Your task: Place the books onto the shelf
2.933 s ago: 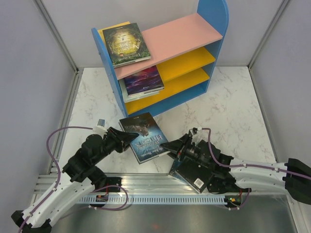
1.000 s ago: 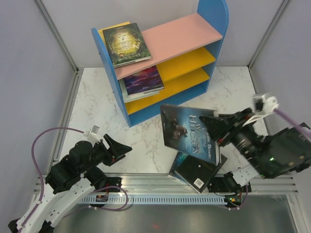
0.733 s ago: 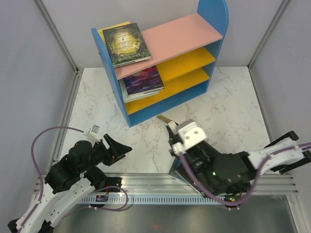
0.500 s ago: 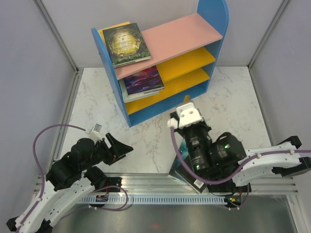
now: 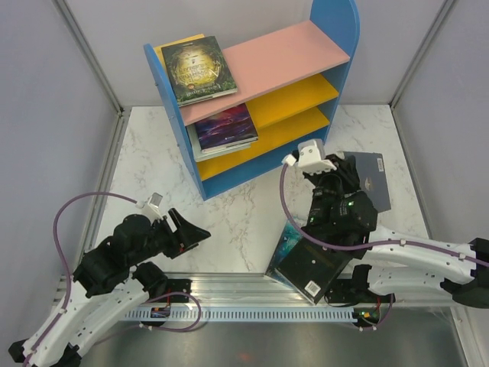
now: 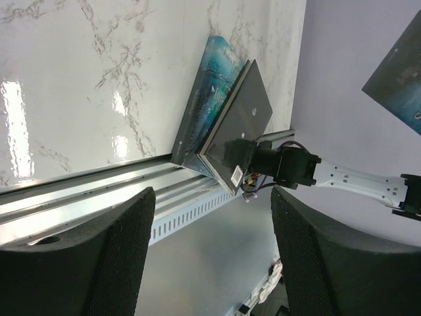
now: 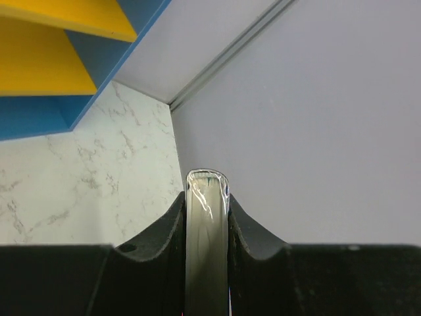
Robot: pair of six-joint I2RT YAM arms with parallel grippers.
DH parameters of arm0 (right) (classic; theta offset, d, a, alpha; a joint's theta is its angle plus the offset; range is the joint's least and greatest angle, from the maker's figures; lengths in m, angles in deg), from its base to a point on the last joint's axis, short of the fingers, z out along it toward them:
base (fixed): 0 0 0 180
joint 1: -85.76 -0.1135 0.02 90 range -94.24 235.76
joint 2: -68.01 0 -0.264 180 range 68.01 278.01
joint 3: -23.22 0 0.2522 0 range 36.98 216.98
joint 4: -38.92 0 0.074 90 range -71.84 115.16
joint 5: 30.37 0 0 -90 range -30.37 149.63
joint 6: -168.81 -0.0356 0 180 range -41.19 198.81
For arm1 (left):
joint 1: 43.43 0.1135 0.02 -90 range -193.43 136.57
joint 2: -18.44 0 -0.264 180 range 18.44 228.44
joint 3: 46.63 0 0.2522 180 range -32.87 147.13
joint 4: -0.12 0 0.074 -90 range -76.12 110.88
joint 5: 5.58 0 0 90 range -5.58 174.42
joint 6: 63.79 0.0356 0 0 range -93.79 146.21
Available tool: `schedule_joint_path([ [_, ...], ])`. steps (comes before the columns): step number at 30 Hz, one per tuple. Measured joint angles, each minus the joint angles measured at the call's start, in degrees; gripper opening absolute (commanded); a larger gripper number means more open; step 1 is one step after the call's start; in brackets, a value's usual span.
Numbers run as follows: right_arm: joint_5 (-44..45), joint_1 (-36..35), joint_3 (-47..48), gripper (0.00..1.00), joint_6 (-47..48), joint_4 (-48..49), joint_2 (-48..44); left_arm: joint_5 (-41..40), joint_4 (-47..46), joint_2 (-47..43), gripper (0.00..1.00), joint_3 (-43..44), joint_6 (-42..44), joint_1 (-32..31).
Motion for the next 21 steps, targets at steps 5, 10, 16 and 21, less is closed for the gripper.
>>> schedule_joint_path([
  [5, 0.13, -4.35, -5.03, 0.00, -0.55, -2.58, 0.02, 0.59, 0.04, 2.32, 0.72, 0.39, 1.27, 0.00],
  [10, 0.11, -13.14, 3.80, 0.01, 3.63, 1.49, 1.33, 1.53, 0.09, 4.48, 0.72, 0.79, 2.45, 0.00],
  [16, -0.70, -38.38, 19.19, 0.00, 4.68, 4.55, 1.14, 2.86, 0.15, 4.66, 0.70, 0.79, 2.80, 0.00],
  [21, 0.11, -50.77, 34.34, 0.00, 6.38, 5.77, 4.92, 4.07, 0.39, 4.31, 0.70, 0.79, 2.78, 0.00],
])
